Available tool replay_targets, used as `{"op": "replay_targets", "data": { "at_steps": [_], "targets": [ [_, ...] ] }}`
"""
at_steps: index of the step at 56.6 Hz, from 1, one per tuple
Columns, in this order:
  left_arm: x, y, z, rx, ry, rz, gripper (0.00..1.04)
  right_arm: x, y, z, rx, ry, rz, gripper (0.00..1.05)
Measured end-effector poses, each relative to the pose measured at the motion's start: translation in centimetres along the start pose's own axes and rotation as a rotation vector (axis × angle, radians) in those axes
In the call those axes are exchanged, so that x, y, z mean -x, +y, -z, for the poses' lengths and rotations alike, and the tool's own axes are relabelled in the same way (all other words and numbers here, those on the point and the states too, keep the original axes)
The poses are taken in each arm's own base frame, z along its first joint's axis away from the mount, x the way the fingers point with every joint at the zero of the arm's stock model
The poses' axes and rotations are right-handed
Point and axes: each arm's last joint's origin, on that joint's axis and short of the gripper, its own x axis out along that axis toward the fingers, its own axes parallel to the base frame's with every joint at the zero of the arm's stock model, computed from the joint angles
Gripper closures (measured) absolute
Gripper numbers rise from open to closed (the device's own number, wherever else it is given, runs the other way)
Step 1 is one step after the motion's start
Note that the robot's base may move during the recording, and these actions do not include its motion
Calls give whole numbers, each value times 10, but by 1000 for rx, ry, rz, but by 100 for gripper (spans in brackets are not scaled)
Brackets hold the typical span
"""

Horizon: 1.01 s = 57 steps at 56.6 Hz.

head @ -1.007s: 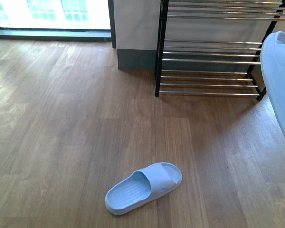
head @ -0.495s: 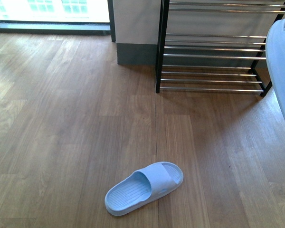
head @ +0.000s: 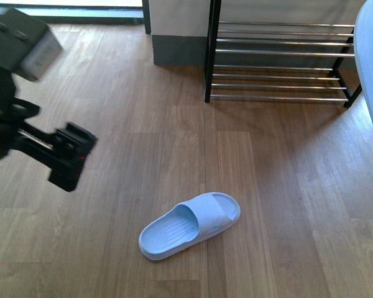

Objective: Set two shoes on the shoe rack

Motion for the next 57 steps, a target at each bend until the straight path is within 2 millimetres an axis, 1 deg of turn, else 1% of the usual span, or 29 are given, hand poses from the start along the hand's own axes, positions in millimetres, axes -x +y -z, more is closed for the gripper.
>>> {"op": "replay_targets", "data": {
  "at_steps": [1, 4, 6, 9, 10, 12, 16, 17, 20, 23, 25, 34, 37, 39, 44, 57],
  "targets": [
    [-5, 0, 1, -11, 11, 7, 9, 0, 0, 0, 0, 0, 0, 103],
    [-29, 0, 7, -67, 57, 37, 9, 0, 0, 0, 0, 0, 0, 103],
    [-39, 0, 10, -81, 73, 46, 9, 0, 0, 0, 0, 0, 1, 103],
    [-62, -1, 16, -108, 103, 79, 9, 0, 0, 0, 0, 0, 0, 103],
    [-65, -1, 17, -110, 107, 83, 9, 0, 0, 0, 0, 0, 0, 103],
    [-80, -2, 21, -127, 129, 100, 9, 0, 0, 0, 0, 0, 0, 103],
    [-101, -5, 28, -158, 165, 117, 9, 0, 0, 0, 0, 0, 0, 103],
    [-114, -7, 32, -182, 187, 125, 9, 0, 0, 0, 0, 0, 0, 103],
    [-137, -13, 40, -228, 219, 143, 9, 0, 0, 0, 0, 0, 0, 103],
    [-158, -21, 48, -259, 238, 176, 9, 0, 0, 0, 0, 0, 0, 103],
    [-167, -25, 52, -277, 246, 190, 9, 0, 0, 0, 0, 0, 0, 103],
    [-199, -43, 62, -355, 267, 244, 9, 0, 0, 0, 0, 0, 0, 103],
    [-205, -45, 64, -370, 266, 252, 9, 0, 0, 0, 0, 0, 0, 103],
    [-215, -50, 65, -390, 257, 260, 9, 0, 0, 0, 0, 0, 0, 103],
    [-235, -57, 64, -408, 230, 264, 9, 0, 0, 0, 0, 0, 0, 103],
    [-261, -62, 55, -433, 182, 262, 9, 0, 0, 0, 0, 0, 0, 103]
  ]
}}
